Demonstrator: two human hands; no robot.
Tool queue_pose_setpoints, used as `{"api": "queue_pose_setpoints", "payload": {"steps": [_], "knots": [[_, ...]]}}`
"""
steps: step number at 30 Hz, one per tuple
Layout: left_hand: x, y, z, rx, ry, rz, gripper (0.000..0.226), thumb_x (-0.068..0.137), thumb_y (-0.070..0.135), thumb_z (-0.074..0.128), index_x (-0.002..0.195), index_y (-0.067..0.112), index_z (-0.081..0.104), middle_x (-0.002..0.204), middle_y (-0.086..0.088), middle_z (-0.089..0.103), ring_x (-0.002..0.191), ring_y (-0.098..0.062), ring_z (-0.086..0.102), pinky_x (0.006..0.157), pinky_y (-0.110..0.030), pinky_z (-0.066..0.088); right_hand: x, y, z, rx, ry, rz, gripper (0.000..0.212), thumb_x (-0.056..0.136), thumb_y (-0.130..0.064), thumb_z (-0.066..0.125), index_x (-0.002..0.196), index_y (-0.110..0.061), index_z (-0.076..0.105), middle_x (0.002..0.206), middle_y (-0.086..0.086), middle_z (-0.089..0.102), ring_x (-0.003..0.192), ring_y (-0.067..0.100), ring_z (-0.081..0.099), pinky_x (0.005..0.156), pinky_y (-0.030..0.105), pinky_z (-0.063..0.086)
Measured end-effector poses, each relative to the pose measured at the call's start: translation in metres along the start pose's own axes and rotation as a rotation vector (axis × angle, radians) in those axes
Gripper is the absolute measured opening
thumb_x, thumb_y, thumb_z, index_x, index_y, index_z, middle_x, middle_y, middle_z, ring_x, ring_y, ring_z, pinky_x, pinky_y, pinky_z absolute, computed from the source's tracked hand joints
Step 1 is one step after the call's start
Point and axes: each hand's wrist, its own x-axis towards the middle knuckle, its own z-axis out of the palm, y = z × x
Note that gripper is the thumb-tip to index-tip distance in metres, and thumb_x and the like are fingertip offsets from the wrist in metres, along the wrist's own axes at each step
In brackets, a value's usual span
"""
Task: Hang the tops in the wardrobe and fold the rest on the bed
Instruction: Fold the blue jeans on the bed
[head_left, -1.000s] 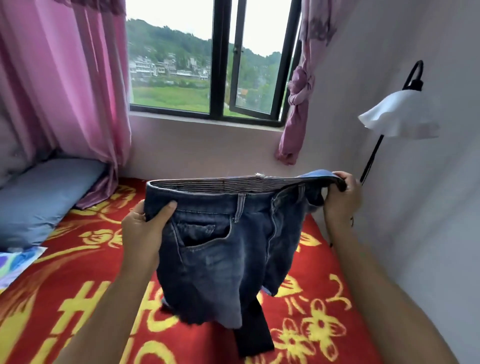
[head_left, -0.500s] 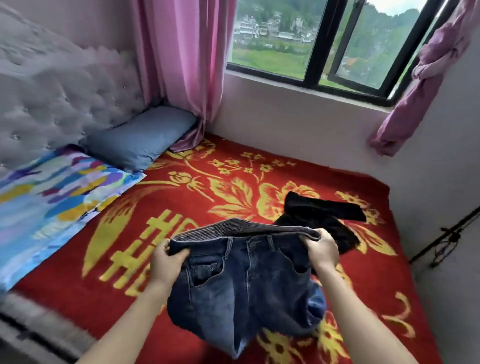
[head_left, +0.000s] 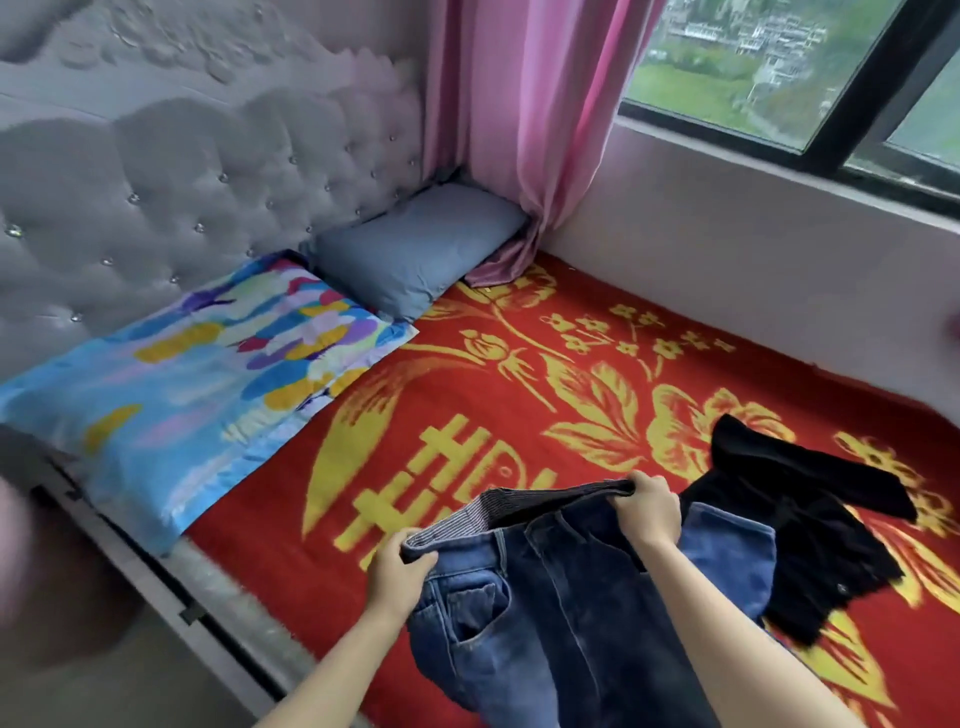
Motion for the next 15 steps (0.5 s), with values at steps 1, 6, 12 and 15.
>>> {"api": "queue_pose_setpoints", "payload": {"steps": [1,6,12,15], "knots": [[0.021,0.005,-0.02,-0.024,0.033,0.009,0.019,0.082,-0.003,0.065,0.093,0.01,0.059,0.081,0.001,0.059,0.08,-0.021,0.054,0.061,-0.019,0.04,0.009,-0.04,0.008,0.001,0.009,-0.056,0.012,0.09,-0.01,0.051,0.094,-0.012,0.062,0.096,0.008,0.049,0.104,0.035,0.047,0.069,0.031,0.037],[0.133,0.07,-0.151,-0.32,0.386,0.079,0.015,0.081,-0.002,0.066,0.092,0.006,0.059,0.087,-0.009,0.058,0.083,-0.019,0.052,0.075,-0.028,0.04,0.05,-0.269,-0.008,0.324,0.177,-0.325,0.024,0.089,-0.012,0.057,0.112,-0.006,0.057,0.118,0.017,0.047,0.11,0.034,0.047,0.081,0.03,0.036],[0.241,0.084,-0.252,-0.177,0.468,0.061,0.068,0.085,0.018,0.067,0.139,0.001,0.029,0.137,-0.018,0.044,0.122,-0.029,0.046,0.105,-0.041,0.036,0.041,-0.419,0.001,0.329,-0.1,-0.576,0.083,0.089,-0.034,0.059,0.15,-0.022,0.004,0.154,0.014,0.006,0.139,0.032,0.018,0.112,0.039,0.026],[0.257,0.028,-0.253,-0.048,0.318,-0.085,0.087,0.079,0.023,0.073,0.145,0.005,0.02,0.142,-0.02,0.04,0.127,-0.035,0.042,0.105,-0.049,0.035,0.023,-0.384,0.057,0.22,-0.209,-0.572,0.077,0.089,-0.026,0.059,0.15,-0.02,0.011,0.151,0.015,0.015,0.136,0.032,0.024,0.105,0.036,0.031]]}}
